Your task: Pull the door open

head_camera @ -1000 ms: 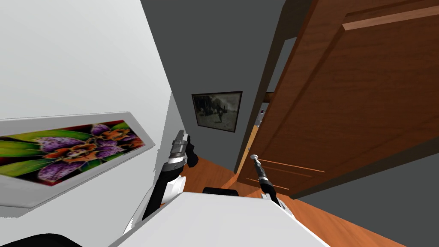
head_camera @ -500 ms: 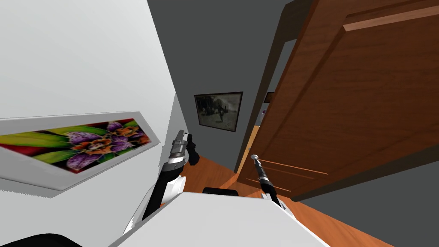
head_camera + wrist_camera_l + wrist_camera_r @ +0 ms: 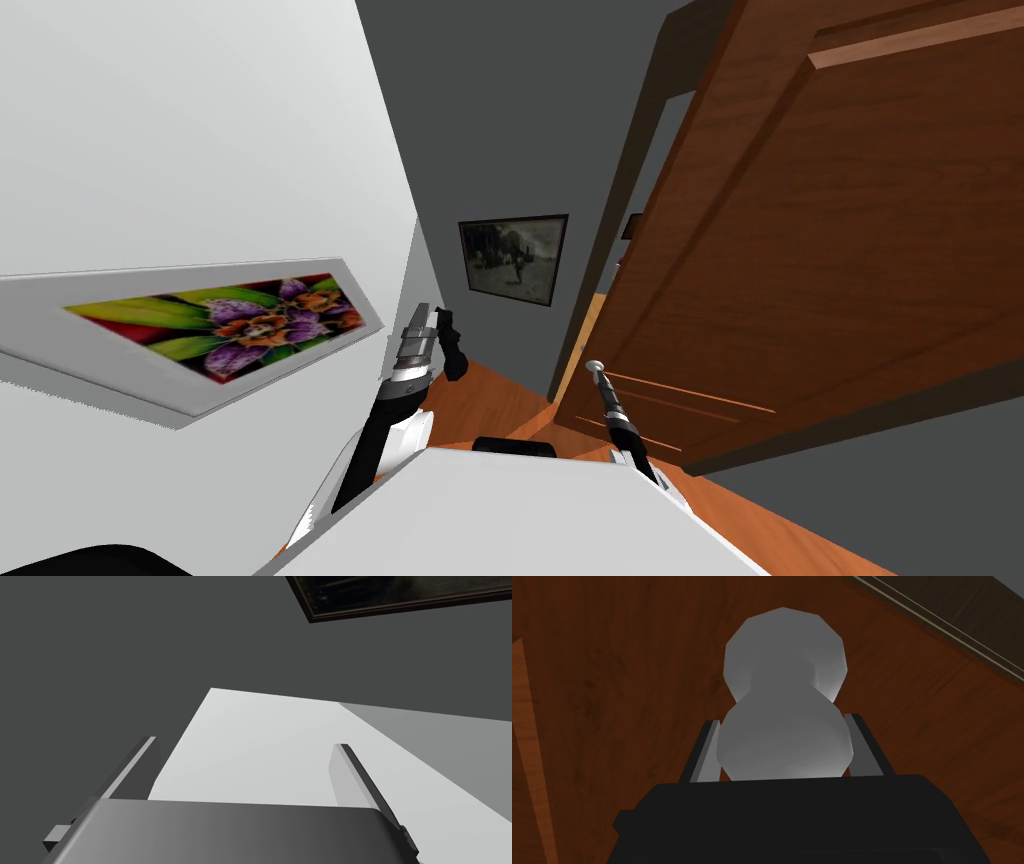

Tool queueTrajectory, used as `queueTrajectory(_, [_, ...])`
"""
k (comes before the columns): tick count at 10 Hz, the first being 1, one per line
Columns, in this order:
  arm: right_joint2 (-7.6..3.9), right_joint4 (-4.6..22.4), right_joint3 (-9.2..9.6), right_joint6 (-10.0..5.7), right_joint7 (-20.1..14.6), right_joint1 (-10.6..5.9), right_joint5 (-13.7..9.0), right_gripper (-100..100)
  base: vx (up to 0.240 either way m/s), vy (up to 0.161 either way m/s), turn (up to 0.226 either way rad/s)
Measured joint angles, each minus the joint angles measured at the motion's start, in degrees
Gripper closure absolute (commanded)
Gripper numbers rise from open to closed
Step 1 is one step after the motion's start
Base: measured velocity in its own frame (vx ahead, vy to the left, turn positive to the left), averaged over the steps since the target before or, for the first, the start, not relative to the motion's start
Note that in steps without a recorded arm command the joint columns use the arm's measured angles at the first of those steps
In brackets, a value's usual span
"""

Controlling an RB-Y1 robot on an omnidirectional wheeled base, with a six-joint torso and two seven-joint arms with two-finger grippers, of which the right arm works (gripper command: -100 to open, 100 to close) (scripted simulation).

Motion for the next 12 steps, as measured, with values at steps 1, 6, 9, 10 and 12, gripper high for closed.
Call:
queueTrajectory(1, [-0.06,0.7,0.05,-0.29,-1.3,-0.38,-0.3,100,-0.037,-0.023,0.074])
queueTrajectory(6, [-0.39,1.2,0.48,-0.27,-8.5,-0.79,-2.6,100,-0.043,-0.022,0.069])
queueTrajectory(9, [-0.33,0.2,0.71,0.33,-12.5,-0.22,-3.8,100,-0.029,-0.014,0.049])
queueTrajectory(10, [-0.43,0.4,0.78,0.24,-13.5,-0.32,-4.1,100,-0.049,-0.020,0.085])
queueTrajectory(12, [-0.66,1.2,0.97,-0.21,-16.6,-0.65,-5.2,100,-0.056,-0.027,0.081])
